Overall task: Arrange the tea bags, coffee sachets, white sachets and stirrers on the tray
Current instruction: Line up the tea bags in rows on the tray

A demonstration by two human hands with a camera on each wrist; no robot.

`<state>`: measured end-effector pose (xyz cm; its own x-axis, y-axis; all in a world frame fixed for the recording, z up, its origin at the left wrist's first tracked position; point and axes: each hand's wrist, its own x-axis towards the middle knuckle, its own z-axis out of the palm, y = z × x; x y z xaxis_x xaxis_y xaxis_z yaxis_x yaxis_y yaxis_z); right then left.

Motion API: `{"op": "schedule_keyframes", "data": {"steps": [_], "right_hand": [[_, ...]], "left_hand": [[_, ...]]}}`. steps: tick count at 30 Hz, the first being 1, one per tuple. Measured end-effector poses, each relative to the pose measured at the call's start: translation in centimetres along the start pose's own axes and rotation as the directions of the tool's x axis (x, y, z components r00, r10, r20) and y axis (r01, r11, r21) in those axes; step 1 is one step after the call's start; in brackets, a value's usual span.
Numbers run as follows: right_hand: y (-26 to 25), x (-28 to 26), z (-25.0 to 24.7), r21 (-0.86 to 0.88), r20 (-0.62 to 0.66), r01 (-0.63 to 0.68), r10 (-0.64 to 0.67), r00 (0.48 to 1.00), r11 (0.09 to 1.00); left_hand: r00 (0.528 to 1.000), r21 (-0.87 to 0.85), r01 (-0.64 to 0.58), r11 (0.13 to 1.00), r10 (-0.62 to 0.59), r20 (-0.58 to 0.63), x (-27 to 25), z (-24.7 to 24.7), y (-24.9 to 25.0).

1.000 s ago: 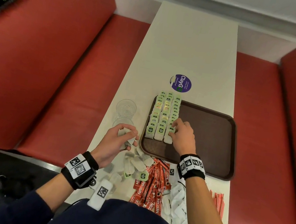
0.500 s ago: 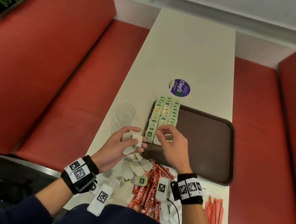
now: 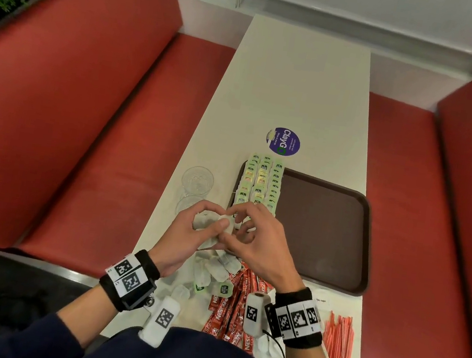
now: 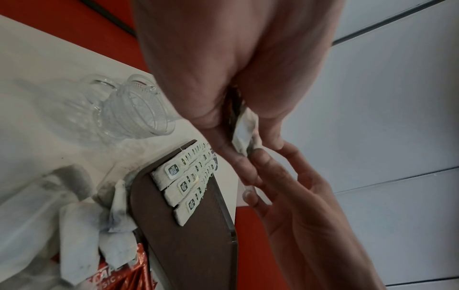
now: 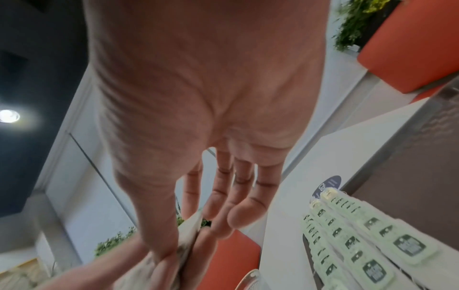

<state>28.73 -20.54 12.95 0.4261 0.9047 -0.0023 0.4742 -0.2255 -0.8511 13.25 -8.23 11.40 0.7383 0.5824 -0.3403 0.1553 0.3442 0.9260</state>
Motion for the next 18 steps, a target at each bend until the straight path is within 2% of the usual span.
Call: {"op": "schedule_keyframes", "data": {"steps": [3, 7, 10, 13, 16, 18], "right_hand": [[0.6, 0.1, 0.5, -0.033, -0.052, -0.001, -0.001, 0.999, 0.999], [1.2, 0.1, 0.8, 0.079, -0.155, -0.097, 0.109, 0.982, 0.992], [1.4, -0.1, 1.0, 0.135, -0.178, -0.12, 0.143, 0.973, 0.983], [0.9, -0.3, 1.0, 0.202, -0.144, -0.103, 0.134, 0.98, 0.974], [-0.1, -0.6, 0.7, 0.331, -0.096, -0.18, 0.223, 0.97, 0.926], [-0.3, -0.5, 0.7, 0.348, -0.054, -0.237, 0.272, 0.961, 0.907]], "left_hand": [[0.999, -0.11, 0.037, 0.993, -0.037, 0.003, -0.1, 0.2, 0.3], [0.998, -0.203, 0.07, 0.977, -0.07, 0.011, -0.3, 0.1, 0.4], [0.999, -0.178, 0.052, 0.983, -0.051, 0.014, -0.2, 0.0, 0.4], [0.999, -0.1, 0.011, 0.995, -0.016, -0.043, -0.2, 0.3, 0.5], [0.993, -0.033, -0.027, 0.999, 0.023, -0.116, 0.1, 0.5, 0.1], [0.987, -0.002, -0.047, 0.999, 0.046, -0.152, 0.3, 0.5, 0.0]]}}
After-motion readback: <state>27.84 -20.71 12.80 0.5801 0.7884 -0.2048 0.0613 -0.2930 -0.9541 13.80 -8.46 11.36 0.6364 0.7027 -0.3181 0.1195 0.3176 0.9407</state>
